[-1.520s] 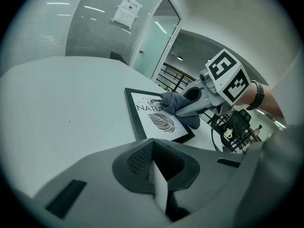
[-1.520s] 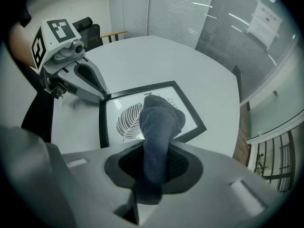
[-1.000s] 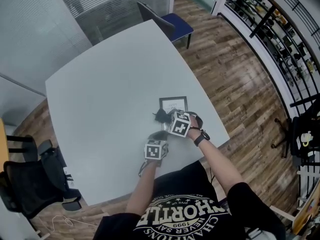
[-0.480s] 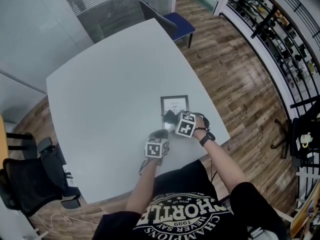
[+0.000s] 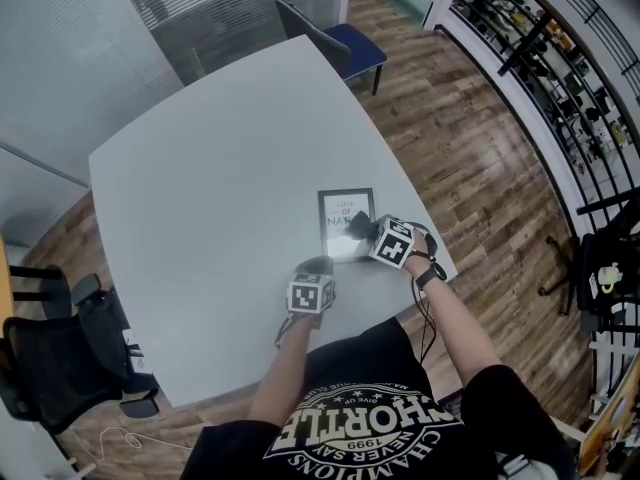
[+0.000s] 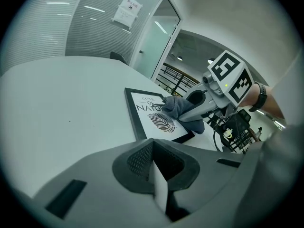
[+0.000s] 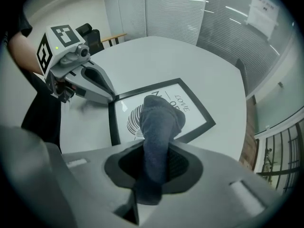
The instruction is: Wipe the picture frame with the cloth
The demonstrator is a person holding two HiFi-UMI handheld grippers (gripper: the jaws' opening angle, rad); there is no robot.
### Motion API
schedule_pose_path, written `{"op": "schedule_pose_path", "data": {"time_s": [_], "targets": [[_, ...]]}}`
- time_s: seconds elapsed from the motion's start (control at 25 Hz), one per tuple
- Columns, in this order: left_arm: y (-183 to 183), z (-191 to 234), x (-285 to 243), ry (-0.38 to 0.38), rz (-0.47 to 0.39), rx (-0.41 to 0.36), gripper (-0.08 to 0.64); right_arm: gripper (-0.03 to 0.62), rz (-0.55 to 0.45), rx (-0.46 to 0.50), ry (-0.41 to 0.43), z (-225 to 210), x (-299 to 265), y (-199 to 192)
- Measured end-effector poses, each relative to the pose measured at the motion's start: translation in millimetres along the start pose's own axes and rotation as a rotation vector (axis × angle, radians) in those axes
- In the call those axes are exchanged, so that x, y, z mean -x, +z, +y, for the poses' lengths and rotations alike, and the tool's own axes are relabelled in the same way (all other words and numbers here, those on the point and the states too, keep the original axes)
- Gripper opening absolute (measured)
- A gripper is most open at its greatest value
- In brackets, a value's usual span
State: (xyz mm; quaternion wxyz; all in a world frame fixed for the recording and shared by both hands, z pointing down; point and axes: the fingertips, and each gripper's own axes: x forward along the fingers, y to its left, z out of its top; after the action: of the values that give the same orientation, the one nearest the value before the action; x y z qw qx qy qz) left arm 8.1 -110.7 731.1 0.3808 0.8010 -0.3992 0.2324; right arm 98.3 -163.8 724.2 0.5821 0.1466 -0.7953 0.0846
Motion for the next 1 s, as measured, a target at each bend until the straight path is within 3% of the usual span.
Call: {"op": "schedule_pose_path", "data": {"time_s": [0.2,0.6,0.8,1.0], "targets": [[1.0,0.4,2.8,-0.004,-0.003,-0.003,-0.006,0.077,-0.014,0.032,0.012,10.3,1.0,18.4],[1.5,-1.7,0.5,-0.001,0.005,-0.004,-0.006,0.077,-0.082,0.196,0.143,57.2,-18.6,92.4],[1.2,0.2,0.9,-0.005,0.004,-0.001,-0.006,0.077,-0.034,0.274,0.152,64.5,-30.0,87.3],[1.7,-2.0,1.1,-0.008,0.003,0.001,-0.006,0.075,0.075,0.303,0.125,54.0,-19.9,47.6]]}}
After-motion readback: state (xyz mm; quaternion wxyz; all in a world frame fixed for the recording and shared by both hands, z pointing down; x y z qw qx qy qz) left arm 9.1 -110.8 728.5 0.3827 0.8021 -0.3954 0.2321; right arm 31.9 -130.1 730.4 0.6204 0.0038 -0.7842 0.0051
